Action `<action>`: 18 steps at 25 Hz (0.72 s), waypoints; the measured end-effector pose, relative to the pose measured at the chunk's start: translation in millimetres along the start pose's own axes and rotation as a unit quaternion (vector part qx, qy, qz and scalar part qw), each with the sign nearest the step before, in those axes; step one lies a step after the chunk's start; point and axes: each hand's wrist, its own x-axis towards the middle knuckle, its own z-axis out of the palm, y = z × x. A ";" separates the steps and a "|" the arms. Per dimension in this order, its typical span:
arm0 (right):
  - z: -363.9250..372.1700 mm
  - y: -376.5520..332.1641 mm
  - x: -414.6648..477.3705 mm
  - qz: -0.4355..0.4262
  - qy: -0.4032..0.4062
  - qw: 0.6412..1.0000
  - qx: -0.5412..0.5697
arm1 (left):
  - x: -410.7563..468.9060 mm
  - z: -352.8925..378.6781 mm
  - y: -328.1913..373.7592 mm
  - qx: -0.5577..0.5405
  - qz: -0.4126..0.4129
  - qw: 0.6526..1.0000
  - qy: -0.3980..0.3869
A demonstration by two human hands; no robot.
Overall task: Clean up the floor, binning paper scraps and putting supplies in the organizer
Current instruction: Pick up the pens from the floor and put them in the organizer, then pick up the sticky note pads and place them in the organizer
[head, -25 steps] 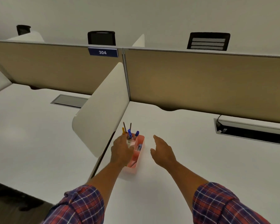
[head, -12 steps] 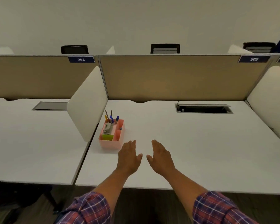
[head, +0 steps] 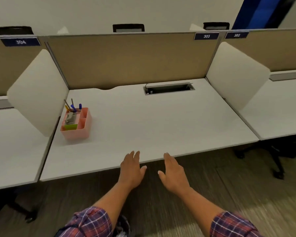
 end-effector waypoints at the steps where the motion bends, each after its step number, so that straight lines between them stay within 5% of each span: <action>1: -2.1 20.5 -14.2 0.013 -0.003 1.000 -0.003 | -8.5 14.5 12.2 0.003 0.005 1.000 -0.007; 12: 20.7 294.0 -207.3 0.079 -0.076 0.994 0.000 | -167.9 224.9 134.7 0.012 -0.054 0.993 -0.102; 18: 80.0 390.3 -304.8 0.150 -0.117 0.981 0.030 | -253.1 329.1 134.5 0.002 -0.126 0.982 -0.139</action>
